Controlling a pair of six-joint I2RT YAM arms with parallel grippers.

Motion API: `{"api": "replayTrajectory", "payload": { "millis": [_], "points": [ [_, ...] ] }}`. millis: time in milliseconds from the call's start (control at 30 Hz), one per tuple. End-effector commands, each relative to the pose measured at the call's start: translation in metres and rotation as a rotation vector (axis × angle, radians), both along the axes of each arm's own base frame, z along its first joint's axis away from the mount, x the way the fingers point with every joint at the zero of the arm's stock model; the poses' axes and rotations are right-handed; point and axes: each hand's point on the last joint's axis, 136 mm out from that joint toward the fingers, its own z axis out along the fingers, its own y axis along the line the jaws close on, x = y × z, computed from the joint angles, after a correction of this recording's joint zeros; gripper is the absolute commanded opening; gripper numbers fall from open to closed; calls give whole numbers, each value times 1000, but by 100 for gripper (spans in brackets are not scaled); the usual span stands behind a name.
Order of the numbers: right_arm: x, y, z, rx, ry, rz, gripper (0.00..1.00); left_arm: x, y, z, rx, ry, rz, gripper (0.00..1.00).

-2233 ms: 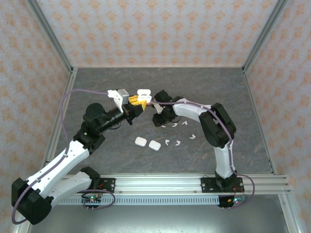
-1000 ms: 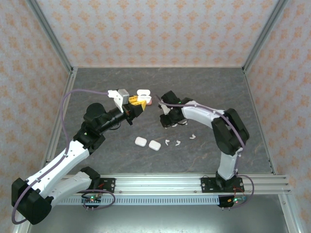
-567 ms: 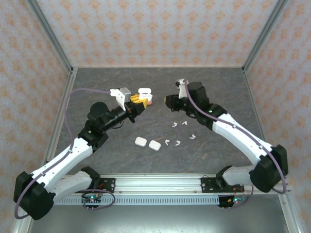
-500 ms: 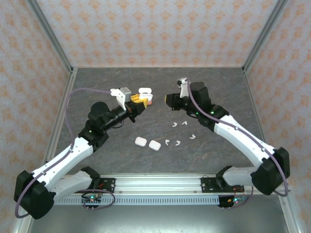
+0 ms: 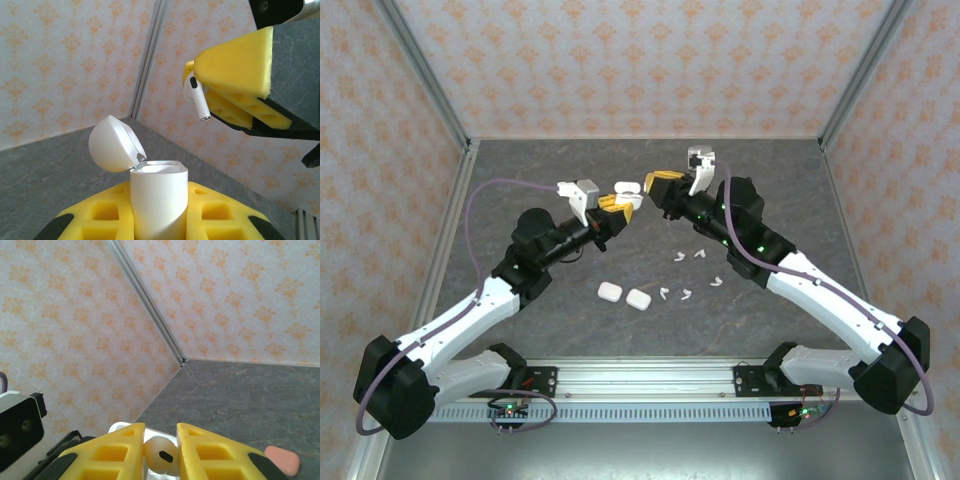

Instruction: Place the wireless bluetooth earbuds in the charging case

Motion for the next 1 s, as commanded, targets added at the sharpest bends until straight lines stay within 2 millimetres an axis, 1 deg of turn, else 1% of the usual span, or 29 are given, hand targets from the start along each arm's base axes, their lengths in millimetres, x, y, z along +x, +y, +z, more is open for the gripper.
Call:
{"api": "replayTrajectory", "payload": {
  "millis": [0, 33, 67, 267, 533, 667, 967],
  "points": [
    [-6, 6, 32, 54, -85, 26, 21, -2, -2, 23, -46, -58, -7, 0],
    [-2, 12, 24, 38, -71, 30, 21, -2, -3, 24, -46, -60, -10, 0],
    [-1, 15, 23, 35, -70, 31, 21, -2, -3, 23, -45, -58, -10, 0],
    [1, 25, 22, 44, -66, 52, 21, -3, -6, 25, -39, -61, -18, 0],
    [-2, 39, 16, 41, -50, 90, 21, -3, -5, 25, -35, -62, -16, 0],
    [-6, 42, 10, 29, -35, 107, 21, -3, -4, 24, -34, -60, -9, 0],
    [-15, 43, -3, 22, 15, 139, 21, -3, -3, 26, -28, -70, -3, 0]
  ]
}}
